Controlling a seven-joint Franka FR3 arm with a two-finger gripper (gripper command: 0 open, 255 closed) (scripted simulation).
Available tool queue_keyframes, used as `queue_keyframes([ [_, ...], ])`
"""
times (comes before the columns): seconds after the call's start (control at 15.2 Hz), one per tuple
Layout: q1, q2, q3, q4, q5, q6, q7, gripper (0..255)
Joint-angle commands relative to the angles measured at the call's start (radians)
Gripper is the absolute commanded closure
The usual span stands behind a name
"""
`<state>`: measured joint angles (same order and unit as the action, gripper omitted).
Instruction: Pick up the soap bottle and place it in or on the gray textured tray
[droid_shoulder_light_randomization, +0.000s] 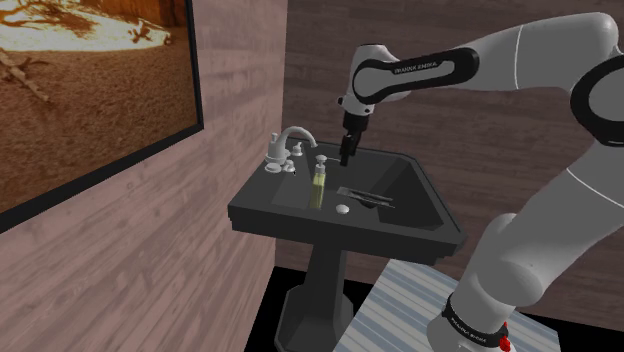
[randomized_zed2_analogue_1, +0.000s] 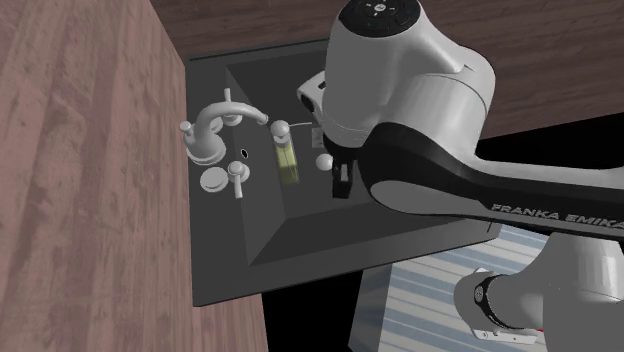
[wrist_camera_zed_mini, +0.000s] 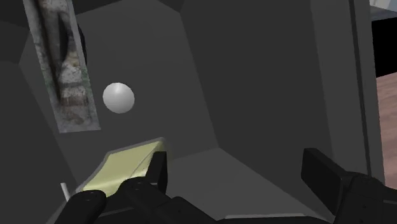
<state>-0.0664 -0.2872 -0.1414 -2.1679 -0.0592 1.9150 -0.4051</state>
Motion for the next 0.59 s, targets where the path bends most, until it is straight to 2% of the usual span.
queue_keyframes([
  [0.0,-0.005,0.076,-0.015,0.052,-0.003,0.036,-0.026,0],
  [0.53,-0.033,0.351,-0.057,0.261,0.014,0.142,-0.123,0],
])
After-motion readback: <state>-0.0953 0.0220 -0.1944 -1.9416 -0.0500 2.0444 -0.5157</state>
